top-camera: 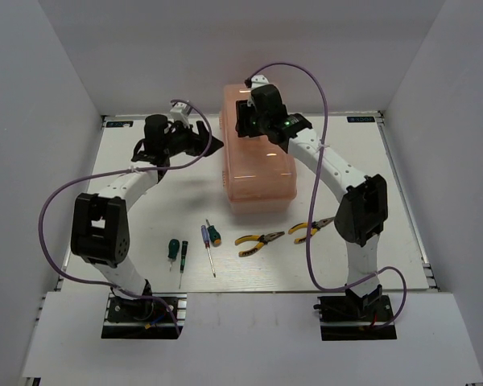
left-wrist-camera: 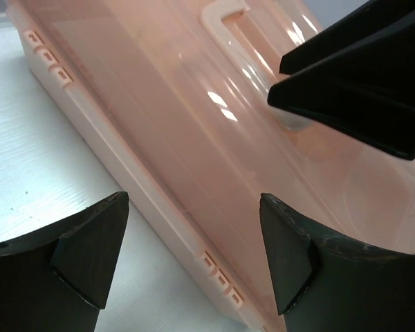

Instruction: Sort the tools into containers

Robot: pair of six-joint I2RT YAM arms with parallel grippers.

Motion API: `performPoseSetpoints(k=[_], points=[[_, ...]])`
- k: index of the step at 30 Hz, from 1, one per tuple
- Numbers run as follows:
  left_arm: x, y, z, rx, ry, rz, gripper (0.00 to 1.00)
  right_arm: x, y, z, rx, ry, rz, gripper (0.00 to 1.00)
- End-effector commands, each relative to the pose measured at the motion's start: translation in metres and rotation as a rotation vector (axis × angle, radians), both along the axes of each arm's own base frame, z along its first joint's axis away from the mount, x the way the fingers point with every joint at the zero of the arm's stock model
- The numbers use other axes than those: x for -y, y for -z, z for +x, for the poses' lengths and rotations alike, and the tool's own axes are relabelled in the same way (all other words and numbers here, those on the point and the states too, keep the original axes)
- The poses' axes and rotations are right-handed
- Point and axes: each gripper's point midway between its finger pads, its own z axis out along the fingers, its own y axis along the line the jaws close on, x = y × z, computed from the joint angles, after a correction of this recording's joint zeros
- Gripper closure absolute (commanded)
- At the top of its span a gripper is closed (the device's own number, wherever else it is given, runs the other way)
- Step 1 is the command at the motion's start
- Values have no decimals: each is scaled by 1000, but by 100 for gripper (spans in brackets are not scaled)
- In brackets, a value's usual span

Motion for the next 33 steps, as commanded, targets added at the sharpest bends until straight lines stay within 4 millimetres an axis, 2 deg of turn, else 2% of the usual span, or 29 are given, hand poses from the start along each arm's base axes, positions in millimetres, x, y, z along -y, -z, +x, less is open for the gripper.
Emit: performPoseSetpoints(k=[1,6,8,9,14,16,19,20,23,26,33], points=[[10,-22,4,56,33,-14,13,1,-7,6,35,32,-13,45],[15,-25,5,65,42,-16,16,-7,20,-2,-66,-8,15,45],[15,-13,7,34,42,-9,18,-10,26,-5,-102,-17,37,45],[16,-18,9,45,42,-12,19,-11,26,-7,-110,-20,42,45],[26,-11,9,20,72,-2,31,-12,32,-12,-172,-19,80,48],[29,-7,13,6,82,-2,40,-10,37,-15,-201,-12,90,51],[33,-7,15,11,93,4,47,-12,40,-20,-260,-36,144,56],[38,-7,12,11,102,4,51,-14,37,-21,-268,-48,162,62],[43,-6,15,5,114,12,54,-14,33,-21,-304,-53,218,71],[41,-5,16,2,104,34,54,-11,21,-17,-316,-65,279,74],[26,-44,19,99,10,57,52,1,-3,-9,-312,-65,364,75]])
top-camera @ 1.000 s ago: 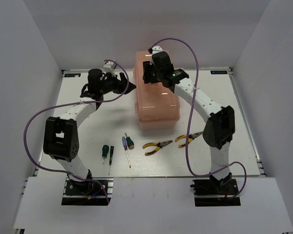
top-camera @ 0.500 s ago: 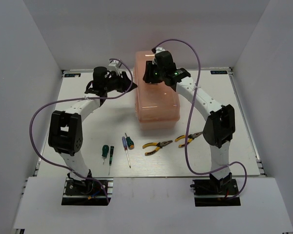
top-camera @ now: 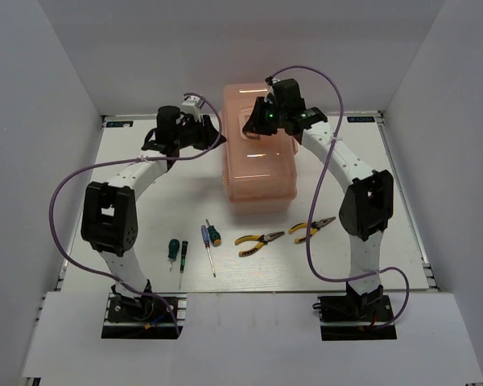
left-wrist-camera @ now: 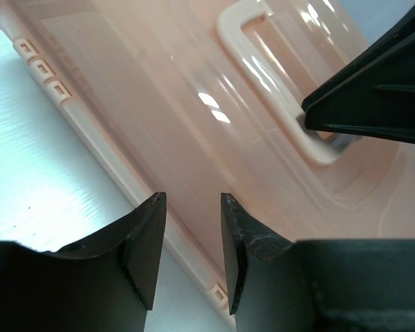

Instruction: Sort the tools into containers

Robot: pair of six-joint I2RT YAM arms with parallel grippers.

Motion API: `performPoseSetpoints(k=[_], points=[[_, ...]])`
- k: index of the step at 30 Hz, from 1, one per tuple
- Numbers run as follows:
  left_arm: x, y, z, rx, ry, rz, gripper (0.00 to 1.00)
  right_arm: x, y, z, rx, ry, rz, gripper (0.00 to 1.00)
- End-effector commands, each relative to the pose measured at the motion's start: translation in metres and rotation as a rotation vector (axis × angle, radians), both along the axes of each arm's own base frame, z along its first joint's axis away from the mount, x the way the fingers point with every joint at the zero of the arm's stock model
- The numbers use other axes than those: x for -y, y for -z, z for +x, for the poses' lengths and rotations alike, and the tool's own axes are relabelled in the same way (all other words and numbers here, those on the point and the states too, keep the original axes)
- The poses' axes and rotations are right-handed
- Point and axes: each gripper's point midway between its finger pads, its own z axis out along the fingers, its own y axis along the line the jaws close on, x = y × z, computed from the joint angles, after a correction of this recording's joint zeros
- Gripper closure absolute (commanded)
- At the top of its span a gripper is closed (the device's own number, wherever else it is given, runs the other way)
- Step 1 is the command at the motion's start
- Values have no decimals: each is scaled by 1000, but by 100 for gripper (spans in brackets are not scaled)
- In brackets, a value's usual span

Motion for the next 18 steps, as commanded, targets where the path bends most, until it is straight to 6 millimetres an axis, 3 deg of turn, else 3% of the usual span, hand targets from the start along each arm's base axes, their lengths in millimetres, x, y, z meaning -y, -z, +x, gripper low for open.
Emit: performPoseSetpoints(k=[1,7,12,18], points=[[4,-61,-9,138,-2,-15,52,-7,-16,-8,-23,-45,88,75],[1,-94,-15,210,-19,-49,41,-4,-19,-6,-36,-47,120,76],[10,-112,-22,234,16,-96,40,-2,-18,-5,-50,-45,136,76],[21,-103,-23,202,41,-100,39,2,-15,-1,-17,-30,86,74]])
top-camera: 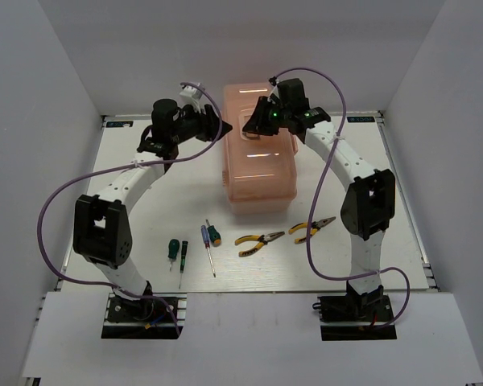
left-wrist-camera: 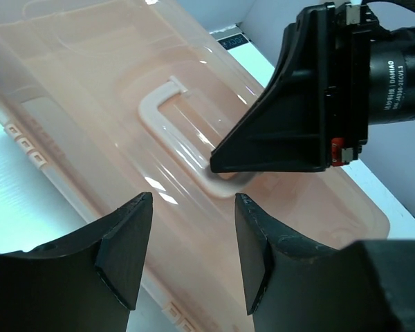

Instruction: Sort the tools into containers

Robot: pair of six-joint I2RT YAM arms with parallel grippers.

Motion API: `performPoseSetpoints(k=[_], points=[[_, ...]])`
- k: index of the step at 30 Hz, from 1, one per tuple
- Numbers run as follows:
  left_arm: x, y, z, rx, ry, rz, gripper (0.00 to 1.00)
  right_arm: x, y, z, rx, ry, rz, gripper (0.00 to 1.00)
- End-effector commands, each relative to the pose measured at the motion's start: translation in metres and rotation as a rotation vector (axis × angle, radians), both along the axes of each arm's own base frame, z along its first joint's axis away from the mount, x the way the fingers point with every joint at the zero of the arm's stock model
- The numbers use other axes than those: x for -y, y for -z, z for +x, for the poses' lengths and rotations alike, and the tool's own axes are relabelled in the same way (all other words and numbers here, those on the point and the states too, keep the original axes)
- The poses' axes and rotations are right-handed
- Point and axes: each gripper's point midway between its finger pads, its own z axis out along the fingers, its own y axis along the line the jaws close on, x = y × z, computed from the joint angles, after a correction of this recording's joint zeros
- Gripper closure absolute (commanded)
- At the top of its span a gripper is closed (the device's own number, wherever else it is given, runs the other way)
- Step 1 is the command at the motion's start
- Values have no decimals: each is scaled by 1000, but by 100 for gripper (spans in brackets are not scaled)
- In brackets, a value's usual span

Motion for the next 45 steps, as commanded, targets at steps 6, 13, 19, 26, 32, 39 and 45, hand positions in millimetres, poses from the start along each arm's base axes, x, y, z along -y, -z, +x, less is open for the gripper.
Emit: performPoseSetpoints(k=[6,13,19,26,32,39,45], points=[[9,-16,-7,36,21,-11,36,6,-16,13,107,35,-50,57],[0,-4,-17,30,-7,12,33,3,-3,20,168,61,-164,54],[-1,-4,-22,40,-7,9,31,1,15,25,192,84,-249,54],[-3,-9,-25,49,-7,6,31,0,23,28,197,107,-282,54],[-4,-15,-28,73,-6,7,31,-4,34,25,167,100,-282,54],[-4,-17,-28,82,-6,4,31,-20,38,12,92,29,-182,54],[-4,-17,-28,82,-6,4,31,-30,27,5,75,-21,-109,54]])
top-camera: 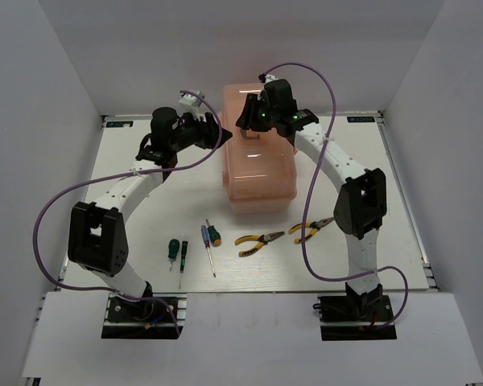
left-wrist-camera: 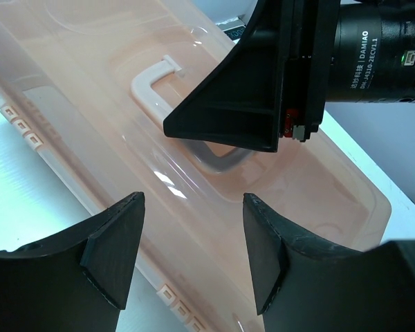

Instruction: Sort the tools into containers

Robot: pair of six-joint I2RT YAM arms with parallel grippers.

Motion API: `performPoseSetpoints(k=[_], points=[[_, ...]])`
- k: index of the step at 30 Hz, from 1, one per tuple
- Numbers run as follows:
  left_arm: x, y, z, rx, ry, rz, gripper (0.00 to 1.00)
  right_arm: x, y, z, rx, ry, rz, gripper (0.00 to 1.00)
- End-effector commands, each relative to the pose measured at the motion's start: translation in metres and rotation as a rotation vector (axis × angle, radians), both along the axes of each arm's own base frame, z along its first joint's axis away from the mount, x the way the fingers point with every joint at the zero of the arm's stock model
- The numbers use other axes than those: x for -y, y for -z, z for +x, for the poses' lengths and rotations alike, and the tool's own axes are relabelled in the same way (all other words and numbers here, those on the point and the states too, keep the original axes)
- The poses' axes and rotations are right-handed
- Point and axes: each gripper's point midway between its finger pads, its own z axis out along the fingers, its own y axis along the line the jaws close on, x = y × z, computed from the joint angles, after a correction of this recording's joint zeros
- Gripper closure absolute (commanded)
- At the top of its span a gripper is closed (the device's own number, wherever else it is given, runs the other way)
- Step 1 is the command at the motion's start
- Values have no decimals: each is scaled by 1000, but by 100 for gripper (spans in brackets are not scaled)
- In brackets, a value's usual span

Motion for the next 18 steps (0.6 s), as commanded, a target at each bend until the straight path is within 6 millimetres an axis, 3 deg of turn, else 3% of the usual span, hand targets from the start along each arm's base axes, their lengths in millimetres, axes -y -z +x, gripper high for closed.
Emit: performPoseSetpoints(k=[1,18], points=[[-1,-32,-9,88,10,-18,31,-16,24,-20,-118,-78,26,54],[9,-26,-2,60,46,-47,31,-22,3,-28,-160,-153,157,54]])
